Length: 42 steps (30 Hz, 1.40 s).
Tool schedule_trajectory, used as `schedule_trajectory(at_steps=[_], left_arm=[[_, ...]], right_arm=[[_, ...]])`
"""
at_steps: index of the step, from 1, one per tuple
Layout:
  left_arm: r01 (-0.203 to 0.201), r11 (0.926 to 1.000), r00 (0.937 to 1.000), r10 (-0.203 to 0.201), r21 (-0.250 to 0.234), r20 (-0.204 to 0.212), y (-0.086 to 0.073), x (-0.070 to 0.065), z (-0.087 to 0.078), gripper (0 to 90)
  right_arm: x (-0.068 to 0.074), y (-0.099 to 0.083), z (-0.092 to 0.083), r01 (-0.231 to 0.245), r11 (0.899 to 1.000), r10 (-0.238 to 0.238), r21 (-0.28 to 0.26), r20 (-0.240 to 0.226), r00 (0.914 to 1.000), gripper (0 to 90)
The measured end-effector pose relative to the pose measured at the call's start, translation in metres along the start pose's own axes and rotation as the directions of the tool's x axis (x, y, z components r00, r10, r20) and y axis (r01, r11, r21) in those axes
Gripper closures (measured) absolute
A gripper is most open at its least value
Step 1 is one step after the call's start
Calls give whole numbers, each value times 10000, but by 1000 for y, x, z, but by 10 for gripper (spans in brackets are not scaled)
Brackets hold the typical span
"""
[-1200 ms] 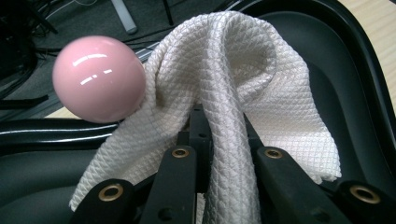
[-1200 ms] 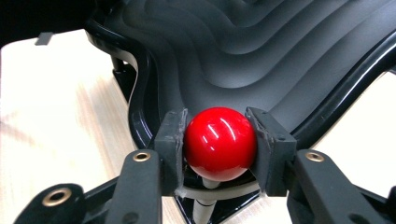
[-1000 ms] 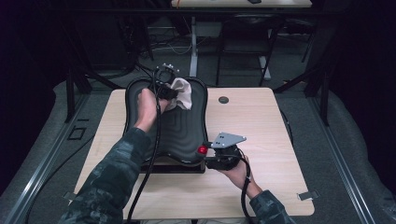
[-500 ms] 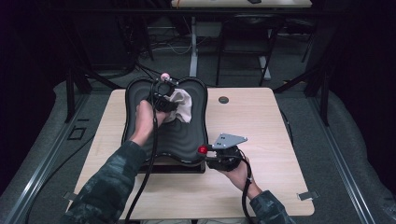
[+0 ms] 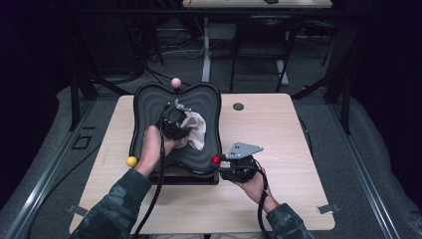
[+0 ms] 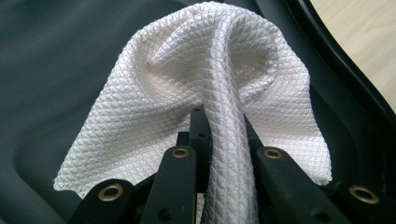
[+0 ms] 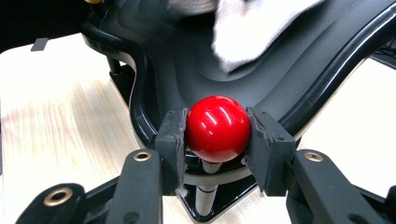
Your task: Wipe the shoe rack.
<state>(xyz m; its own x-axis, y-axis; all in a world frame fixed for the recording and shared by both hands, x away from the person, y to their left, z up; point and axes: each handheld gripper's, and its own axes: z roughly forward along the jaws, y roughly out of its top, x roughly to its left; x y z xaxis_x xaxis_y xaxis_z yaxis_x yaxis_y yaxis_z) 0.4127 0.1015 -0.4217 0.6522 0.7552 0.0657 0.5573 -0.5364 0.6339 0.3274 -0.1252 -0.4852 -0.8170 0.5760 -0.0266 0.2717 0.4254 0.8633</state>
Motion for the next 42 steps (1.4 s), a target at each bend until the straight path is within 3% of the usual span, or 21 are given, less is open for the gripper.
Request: schedule_trajectory(at_steps=[14,19,30,42], left_arm=[[-439,9987,9959,417,252,805,-35,-25,-3,828],[-593,9979,9960,576,240,686,-36,-30,-3,828],[-517,9987,9976,514,37,472,-19,-23,1,827],[90,9999,9999,-92,-136,-129,22,7,4,827]], right_arm=[[1,1,0,9,10000,-9,55,69,10000,595],[1,1,0,39,10000,-40,60,62,10000,595],[1,1,1,89,9999,-90,82,76,9999,596],[1,1,1,131,9999,-131,101,42,9999,597]])
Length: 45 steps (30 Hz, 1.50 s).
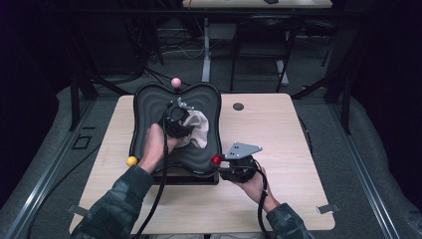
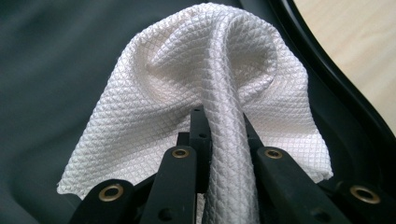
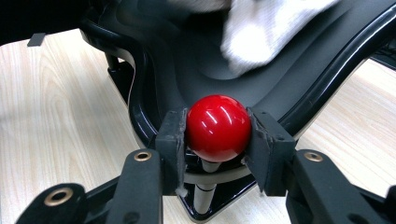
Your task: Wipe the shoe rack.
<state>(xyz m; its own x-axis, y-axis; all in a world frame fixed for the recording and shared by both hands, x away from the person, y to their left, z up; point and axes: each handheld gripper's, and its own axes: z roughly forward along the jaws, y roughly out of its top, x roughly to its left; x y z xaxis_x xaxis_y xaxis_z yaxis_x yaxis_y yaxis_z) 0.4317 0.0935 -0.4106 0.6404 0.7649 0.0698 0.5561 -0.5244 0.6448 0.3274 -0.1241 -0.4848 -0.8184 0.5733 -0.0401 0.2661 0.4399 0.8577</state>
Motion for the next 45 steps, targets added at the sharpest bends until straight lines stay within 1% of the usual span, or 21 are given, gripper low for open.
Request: schedule_trajectory(at_steps=[1,6,9,12,14,17,21,25,28,29,30,32,37,38,42,43,45], left_arm=[[6,10000,9999,-6,14,-105,4,2,1,827],[240,9997,9992,-241,-40,-333,24,12,4,827],[388,9992,9988,-391,-115,-310,35,17,7,826],[445,9988,9976,-454,-181,-523,46,21,9,825],[579,9980,9969,-591,-247,-519,52,25,11,825],[685,9971,9955,-704,-325,-629,60,27,12,826],[711,9967,9954,-734,-385,-616,71,28,16,824],[661,9968,9945,-694,-444,-779,78,27,18,824],[646,9968,9940,-685,-474,-856,83,27,20,823],[648,9967,9939,-688,-481,-862,86,27,21,823],[582,9971,9940,-624,-487,-899,87,27,21,823],[557,9971,9935,-606,-520,-968,88,25,22,823],[501,9976,9945,-543,-486,-897,90,22,24,824],[478,9978,9950,-516,-451,-857,90,22,24,824],[324,9989,9969,-347,-328,-703,88,18,24,825],[285,9991,9971,-306,-306,-704,88,17,24,825],[177,9996,9976,-192,-230,-663,87,15,25,825]], right_arm=[[0,0,0,2,10000,-2,-2,-10,10000,596],[0,0,0,-7,10000,7,12,-5,10000,597],[0,0,0,-9,10000,9,4,-3,10000,596],[0,0,0,-1,10000,1,-4,-26,10000,597],[0,0,0,14,10000,-14,19,7,10000,597],[0,0,0,29,10000,-29,1,0,10000,597],[0,0,0,42,10000,-42,-32,-1,10000,597],[0,0,-1,79,10000,-79,59,12,10000,597],[-1,-1,-1,69,10000,-69,47,-4,10000,597],[-1,-1,0,68,10000,-68,-44,-21,10000,597],[0,-1,0,84,10000,-84,-41,-14,10000,597],[0,0,-1,98,9999,-98,68,20,10000,597],[0,0,-1,86,9999,-86,65,17,10000,597],[0,-1,0,69,10000,-69,-4,16,10000,597],[0,0,-1,93,9999,-93,85,35,10000,596],[0,-1,0,66,10000,-66,-1,38,10000,597],[0,0,0,40,10000,-40,5,35,10000,596]])
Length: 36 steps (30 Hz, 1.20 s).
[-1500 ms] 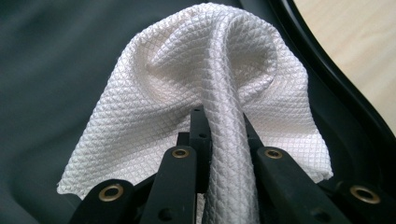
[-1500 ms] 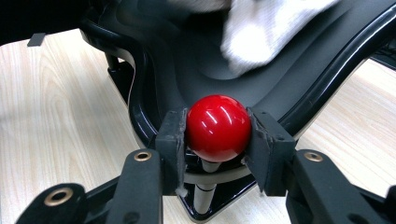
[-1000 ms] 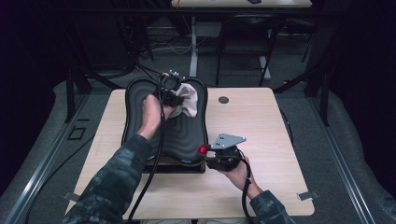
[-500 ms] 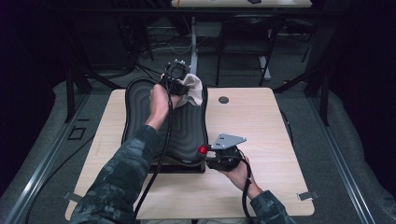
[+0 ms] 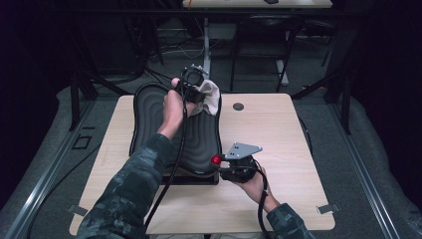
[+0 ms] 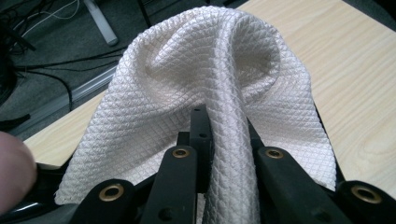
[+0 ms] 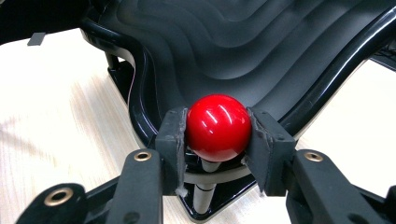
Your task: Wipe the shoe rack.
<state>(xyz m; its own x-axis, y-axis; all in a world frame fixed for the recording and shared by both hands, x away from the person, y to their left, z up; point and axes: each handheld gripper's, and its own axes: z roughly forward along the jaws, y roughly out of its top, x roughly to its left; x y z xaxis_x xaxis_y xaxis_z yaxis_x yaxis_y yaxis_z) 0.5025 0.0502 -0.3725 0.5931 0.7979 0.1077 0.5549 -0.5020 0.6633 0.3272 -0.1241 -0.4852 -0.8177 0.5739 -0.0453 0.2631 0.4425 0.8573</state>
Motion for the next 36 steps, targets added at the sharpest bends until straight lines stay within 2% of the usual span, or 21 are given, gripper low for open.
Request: schedule_trajectory(at_steps=[16,28,36], left_arm=[[-451,9989,9983,448,89,363,-18,-9,-4,827],[-577,9982,9963,567,137,641,-35,-15,-8,827],[-504,9987,9943,493,98,949,-53,-15,-11,827]], right_arm=[[0,0,0,-19,10000,19,23,13,10000,596],[0,0,0,-12,10000,12,-35,32,10000,596],[1,0,2,66,10000,-65,-26,148,9999,597]])
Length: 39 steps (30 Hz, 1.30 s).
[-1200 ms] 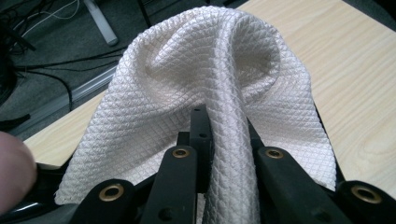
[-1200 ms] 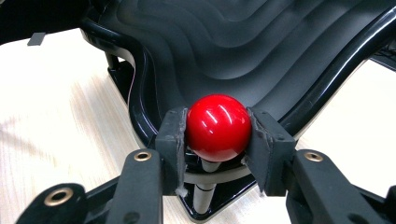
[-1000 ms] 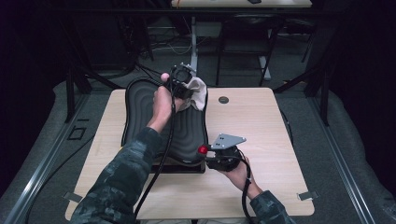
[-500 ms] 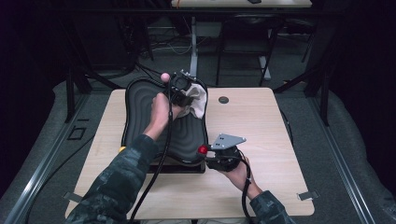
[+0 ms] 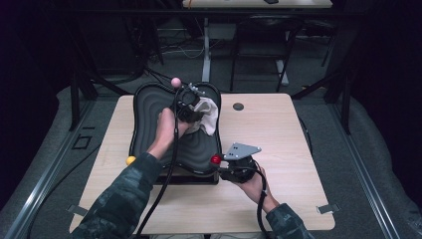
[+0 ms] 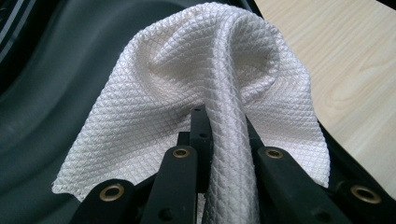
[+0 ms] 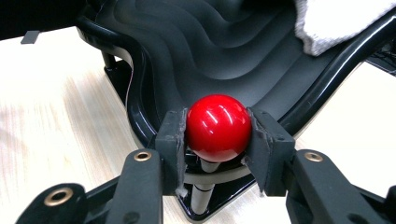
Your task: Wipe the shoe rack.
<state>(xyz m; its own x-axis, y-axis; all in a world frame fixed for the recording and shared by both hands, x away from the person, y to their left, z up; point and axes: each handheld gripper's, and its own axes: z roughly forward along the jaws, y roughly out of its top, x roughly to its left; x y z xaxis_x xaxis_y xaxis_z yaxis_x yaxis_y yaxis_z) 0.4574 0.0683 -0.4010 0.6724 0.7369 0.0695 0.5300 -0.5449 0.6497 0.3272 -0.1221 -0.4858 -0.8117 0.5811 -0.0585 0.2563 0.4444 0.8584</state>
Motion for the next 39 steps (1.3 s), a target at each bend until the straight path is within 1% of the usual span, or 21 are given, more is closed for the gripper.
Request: schedule_trajectory(at_steps=[2,4,8,16,21,25,29,31,36,39], left_arm=[[-77,10000,10000,77,60,-2,-3,-2,-1,827],[-160,9998,9999,159,106,29,-6,-4,-1,827],[-158,9997,9995,153,164,294,-12,-4,-2,827],[-282,9990,9977,260,349,629,-27,-10,-5,829],[-271,9991,9965,244,328,798,-38,-14,-5,830],[-258,9991,9958,229,324,888,-48,-17,-6,830],[-332,9988,9945,295,355,1003,-57,-20,-7,830],[-349,9989,9945,315,323,995,-61,-21,-7,830],[-361,9987,9941,322,360,1036,-69,-23,-9,830],[-352,9987,9935,311,357,1095,-72,-23,-10,830]], right_arm=[[0,0,1,-28,10000,28,-60,-42,10000,597],[0,1,2,-16,10000,16,-22,18,10000,597],[0,1,2,-25,10000,25,-35,7,10000,597],[-1,1,4,-6,10000,6,-78,32,10000,597],[-1,3,7,25,10000,-25,-25,191,9998,597],[-2,3,10,-26,9999,30,-132,261,9997,597],[-2,4,12,-64,9998,70,-188,345,9994,596],[-2,4,13,-109,9997,117,-200,385,9992,596],[-3,4,14,-47,9998,57,-199,467,9989,596],[-3,4,15,-88,9997,98,-215,493,9987,596]])
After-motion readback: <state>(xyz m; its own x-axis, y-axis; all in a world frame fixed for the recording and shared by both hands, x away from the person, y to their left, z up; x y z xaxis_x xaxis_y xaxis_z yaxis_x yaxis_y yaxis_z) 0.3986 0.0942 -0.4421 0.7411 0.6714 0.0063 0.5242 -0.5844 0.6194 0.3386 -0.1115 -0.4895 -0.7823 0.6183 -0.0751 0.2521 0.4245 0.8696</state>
